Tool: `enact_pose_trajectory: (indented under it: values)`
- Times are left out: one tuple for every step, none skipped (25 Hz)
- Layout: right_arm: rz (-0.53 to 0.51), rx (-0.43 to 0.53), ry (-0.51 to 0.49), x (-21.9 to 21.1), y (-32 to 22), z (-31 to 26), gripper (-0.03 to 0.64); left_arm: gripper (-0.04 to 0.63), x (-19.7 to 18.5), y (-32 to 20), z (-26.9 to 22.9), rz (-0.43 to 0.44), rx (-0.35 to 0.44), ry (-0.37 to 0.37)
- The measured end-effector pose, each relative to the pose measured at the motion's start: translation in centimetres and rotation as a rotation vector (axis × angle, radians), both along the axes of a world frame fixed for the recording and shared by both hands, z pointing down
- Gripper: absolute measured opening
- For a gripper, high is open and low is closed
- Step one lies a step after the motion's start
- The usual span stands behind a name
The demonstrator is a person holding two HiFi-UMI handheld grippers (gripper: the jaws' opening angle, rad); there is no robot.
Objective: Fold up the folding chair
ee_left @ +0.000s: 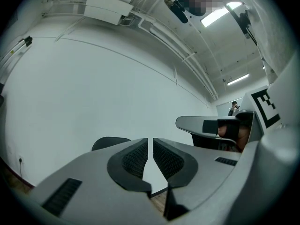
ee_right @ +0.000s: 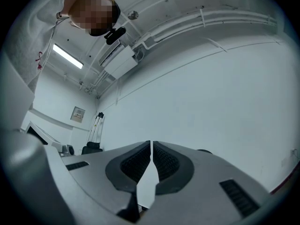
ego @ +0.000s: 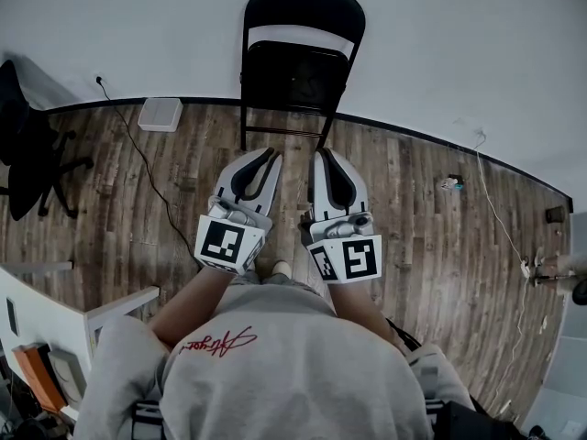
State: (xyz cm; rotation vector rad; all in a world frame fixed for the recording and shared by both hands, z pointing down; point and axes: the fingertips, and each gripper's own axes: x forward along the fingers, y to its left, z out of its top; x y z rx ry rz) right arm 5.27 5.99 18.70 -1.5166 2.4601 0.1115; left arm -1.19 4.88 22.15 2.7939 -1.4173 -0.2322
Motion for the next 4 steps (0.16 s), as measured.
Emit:
enact_pose_trajectory:
  values:
    - [0.0,-0.001,0.001,-0.03,-0.06,0.02,0.029,0.046,-0.04,-0.09,0.04,-0.003,-0.004,0.001]
    - [0.0,-0.002,0.002,-0.06,-0.11,0.04,0.029,0.046,-0.09,-0.19,0.09,-0.006,-0.007,0.002]
    - [0.001,-0.003,0.004,-0.07,-0.16,0.07,0.029,0.046,-0.13,-0.29,0.12,-0.009,-0.008,0.003]
    - [0.002,-0.003,0.006,-0.08,-0.2,0.09,0.029,0.046,-0.17,-0.38,0.14,-0.012,-0.008,0.004]
